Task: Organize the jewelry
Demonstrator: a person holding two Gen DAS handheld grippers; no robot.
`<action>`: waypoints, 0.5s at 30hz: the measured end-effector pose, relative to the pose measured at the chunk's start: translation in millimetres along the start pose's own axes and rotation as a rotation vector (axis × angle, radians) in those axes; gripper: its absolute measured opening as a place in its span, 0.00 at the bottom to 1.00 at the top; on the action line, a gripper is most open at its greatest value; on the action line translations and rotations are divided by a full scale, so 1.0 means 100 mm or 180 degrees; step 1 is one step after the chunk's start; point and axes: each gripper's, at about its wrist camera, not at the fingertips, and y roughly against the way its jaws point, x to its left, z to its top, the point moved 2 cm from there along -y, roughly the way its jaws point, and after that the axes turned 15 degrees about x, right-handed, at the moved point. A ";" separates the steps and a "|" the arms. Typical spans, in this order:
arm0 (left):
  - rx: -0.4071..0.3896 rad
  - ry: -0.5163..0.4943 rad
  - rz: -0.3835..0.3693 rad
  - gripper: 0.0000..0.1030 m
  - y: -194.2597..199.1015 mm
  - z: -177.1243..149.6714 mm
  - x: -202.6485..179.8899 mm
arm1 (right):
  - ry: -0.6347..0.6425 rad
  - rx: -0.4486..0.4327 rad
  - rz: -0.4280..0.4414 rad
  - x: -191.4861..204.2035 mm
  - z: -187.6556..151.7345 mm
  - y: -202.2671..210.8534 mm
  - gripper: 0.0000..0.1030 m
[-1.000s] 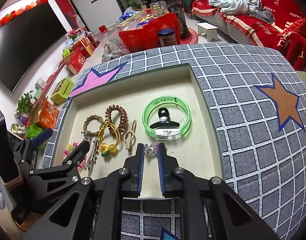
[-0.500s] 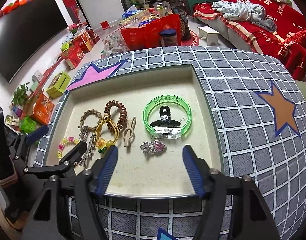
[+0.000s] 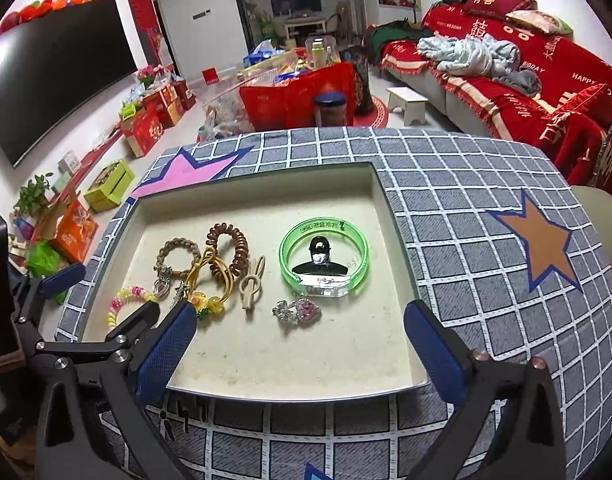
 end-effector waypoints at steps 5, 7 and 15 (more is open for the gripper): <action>-0.0102 0.0115 0.0018 1.00 0.12 -0.10 0.07 | 0.0032 -0.0033 -0.0062 0.04 -0.02 0.06 1.00; -0.0185 0.0171 0.0033 1.00 0.20 -0.17 0.09 | 0.0058 -0.0072 -0.0072 0.04 -0.07 0.09 1.00; -0.0462 0.0458 0.0052 1.00 0.47 -0.54 0.13 | 0.0019 -0.0284 -0.0074 -0.01 -0.34 0.21 1.00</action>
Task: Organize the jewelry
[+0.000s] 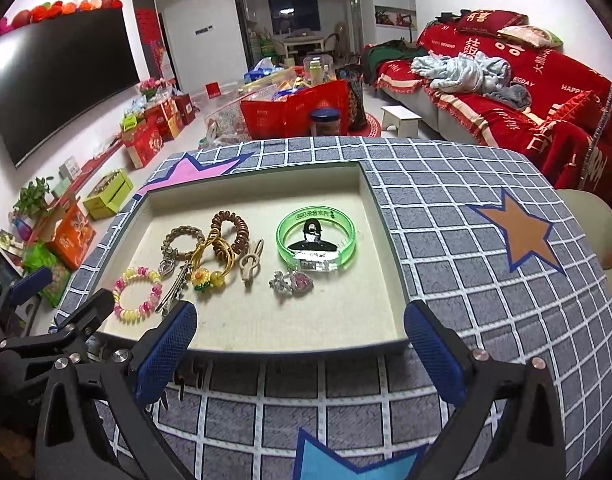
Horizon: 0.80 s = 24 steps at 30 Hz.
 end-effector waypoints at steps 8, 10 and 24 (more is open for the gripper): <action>-0.0096 0.0197 -0.0022 1.00 0.18 -0.21 0.03 | 0.0065 -0.0161 -0.0091 0.02 -0.16 0.11 1.00; -0.0116 0.0212 -0.0027 1.00 0.20 -0.26 0.02 | 0.0103 -0.0187 -0.0120 0.05 -0.21 0.12 1.00; -0.0136 0.0256 0.0044 1.00 0.24 -0.38 0.01 | 0.0248 -0.0319 -0.0239 0.21 -0.36 0.17 1.00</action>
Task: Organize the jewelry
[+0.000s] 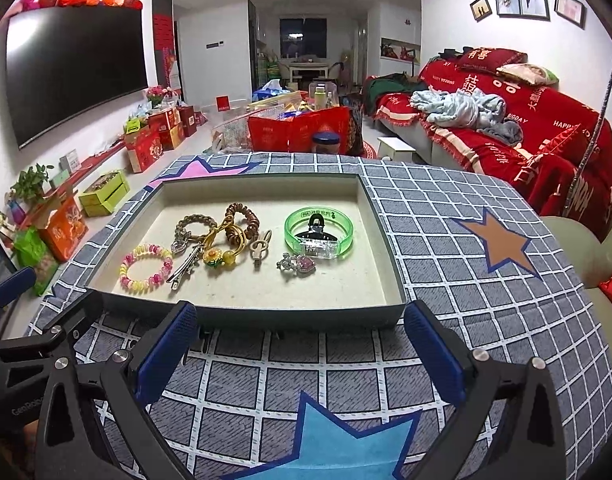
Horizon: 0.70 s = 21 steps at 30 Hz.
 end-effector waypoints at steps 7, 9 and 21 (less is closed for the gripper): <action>-0.0002 -0.0004 0.0006 1.00 0.00 0.00 0.00 | -0.0025 -0.0021 -0.0008 -0.01 0.00 0.01 1.00; 0.0008 -0.0003 0.0000 1.00 0.00 0.00 0.00 | -0.0030 -0.0026 -0.0006 -0.01 0.00 0.01 1.00; 0.0058 -0.0012 0.0000 1.00 -0.04 -0.02 -0.03 | -0.0041 -0.0026 0.0002 -0.02 -0.01 0.02 1.00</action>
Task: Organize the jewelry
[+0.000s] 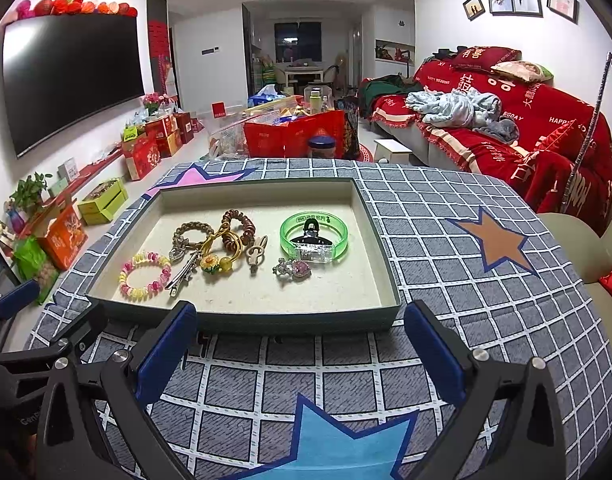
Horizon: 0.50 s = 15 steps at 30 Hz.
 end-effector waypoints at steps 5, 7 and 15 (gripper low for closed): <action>0.0017 0.0027 -0.0001 1.00 -0.01 -0.01 0.01 | 0.0007 0.0000 -0.0005 0.00 0.00 0.00 1.00; 0.0018 0.0026 0.0002 1.00 -0.01 -0.01 0.01 | 0.0002 -0.0002 -0.0004 -0.01 0.00 0.00 1.00; 0.0025 0.0021 -0.0012 1.00 -0.02 -0.01 0.01 | 0.0002 0.0001 -0.0001 -0.01 0.00 0.00 1.00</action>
